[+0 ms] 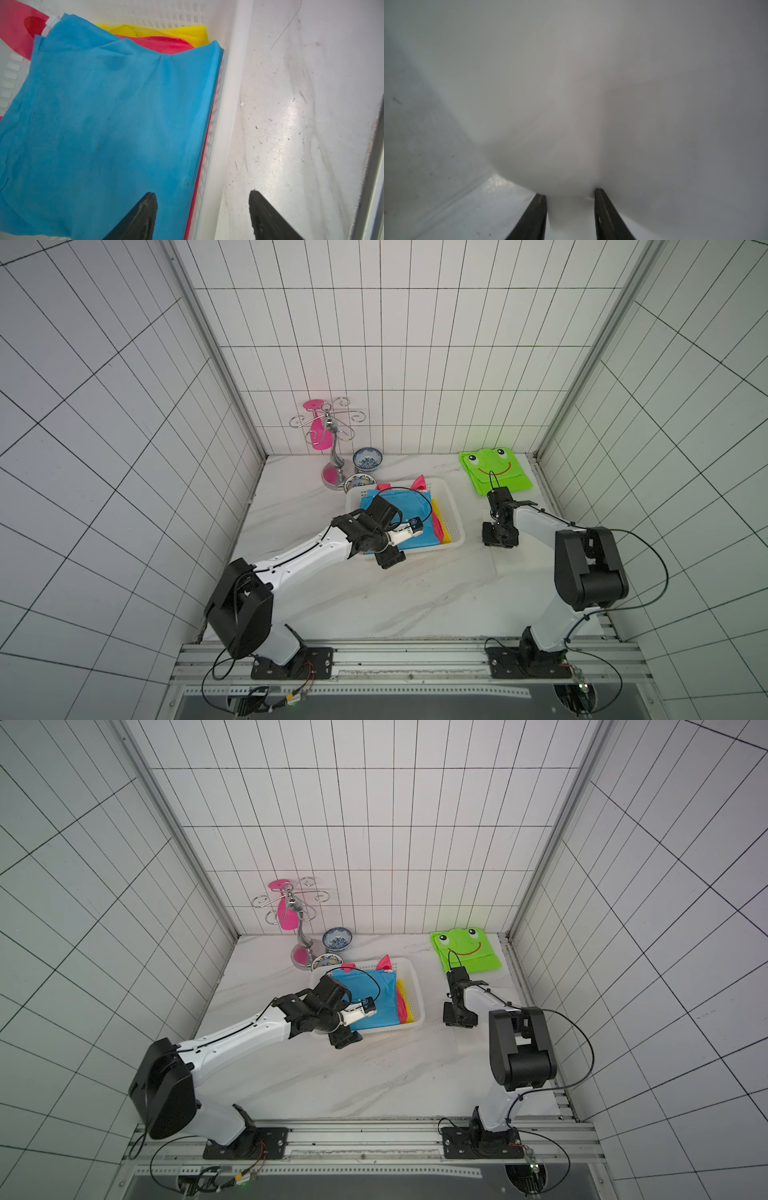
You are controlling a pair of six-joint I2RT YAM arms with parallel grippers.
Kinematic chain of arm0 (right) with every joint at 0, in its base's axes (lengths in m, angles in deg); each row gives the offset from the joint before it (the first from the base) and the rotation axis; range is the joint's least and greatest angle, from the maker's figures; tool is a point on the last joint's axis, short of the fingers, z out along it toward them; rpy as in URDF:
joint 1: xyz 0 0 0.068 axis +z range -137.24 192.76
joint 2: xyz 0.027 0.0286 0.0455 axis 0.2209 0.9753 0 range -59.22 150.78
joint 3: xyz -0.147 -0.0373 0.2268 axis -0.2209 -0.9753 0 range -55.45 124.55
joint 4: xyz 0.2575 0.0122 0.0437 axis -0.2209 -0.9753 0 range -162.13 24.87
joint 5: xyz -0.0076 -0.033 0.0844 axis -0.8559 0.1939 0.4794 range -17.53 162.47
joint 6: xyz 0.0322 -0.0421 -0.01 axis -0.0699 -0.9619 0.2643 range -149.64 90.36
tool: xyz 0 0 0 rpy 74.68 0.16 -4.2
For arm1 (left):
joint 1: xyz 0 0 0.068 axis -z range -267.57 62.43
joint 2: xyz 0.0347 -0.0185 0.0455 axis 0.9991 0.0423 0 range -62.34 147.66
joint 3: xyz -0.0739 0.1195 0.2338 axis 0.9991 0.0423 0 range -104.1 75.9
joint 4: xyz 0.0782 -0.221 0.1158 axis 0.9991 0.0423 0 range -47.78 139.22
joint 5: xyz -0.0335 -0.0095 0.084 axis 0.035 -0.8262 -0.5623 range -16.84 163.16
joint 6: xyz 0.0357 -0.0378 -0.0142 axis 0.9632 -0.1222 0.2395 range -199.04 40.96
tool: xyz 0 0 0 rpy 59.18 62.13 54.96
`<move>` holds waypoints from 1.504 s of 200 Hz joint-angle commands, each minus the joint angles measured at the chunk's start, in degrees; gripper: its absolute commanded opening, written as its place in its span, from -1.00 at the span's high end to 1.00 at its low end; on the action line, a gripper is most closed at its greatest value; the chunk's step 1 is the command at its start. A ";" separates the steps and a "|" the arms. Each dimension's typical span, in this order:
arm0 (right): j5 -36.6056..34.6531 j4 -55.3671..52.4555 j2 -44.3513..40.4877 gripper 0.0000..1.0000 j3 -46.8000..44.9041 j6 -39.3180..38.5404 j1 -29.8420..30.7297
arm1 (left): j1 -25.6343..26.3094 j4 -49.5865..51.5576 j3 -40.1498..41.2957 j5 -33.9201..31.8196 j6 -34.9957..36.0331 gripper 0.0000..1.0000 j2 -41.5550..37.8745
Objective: Put the folded raincoat in the basket
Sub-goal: Adjust the basket at the center of the board.
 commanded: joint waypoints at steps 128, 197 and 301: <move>2.09 -6.67 -22.01 -0.12 -5.15 11.05 -0.12 | 0.10 -7.84 -5.10 -3.26 -3.80 -0.34 6.90; -5.46 -5.31 -9.72 -0.38 3.42 3.06 -5.92 | -1.78 -2.44 -4.56 5.74 -4.69 -0.38 -0.02; 10.16 -0.79 -2.73 -0.33 9.81 -6.86 -24.32 | 3.66 -2.97 -17.29 13.08 -4.04 -0.39 5.26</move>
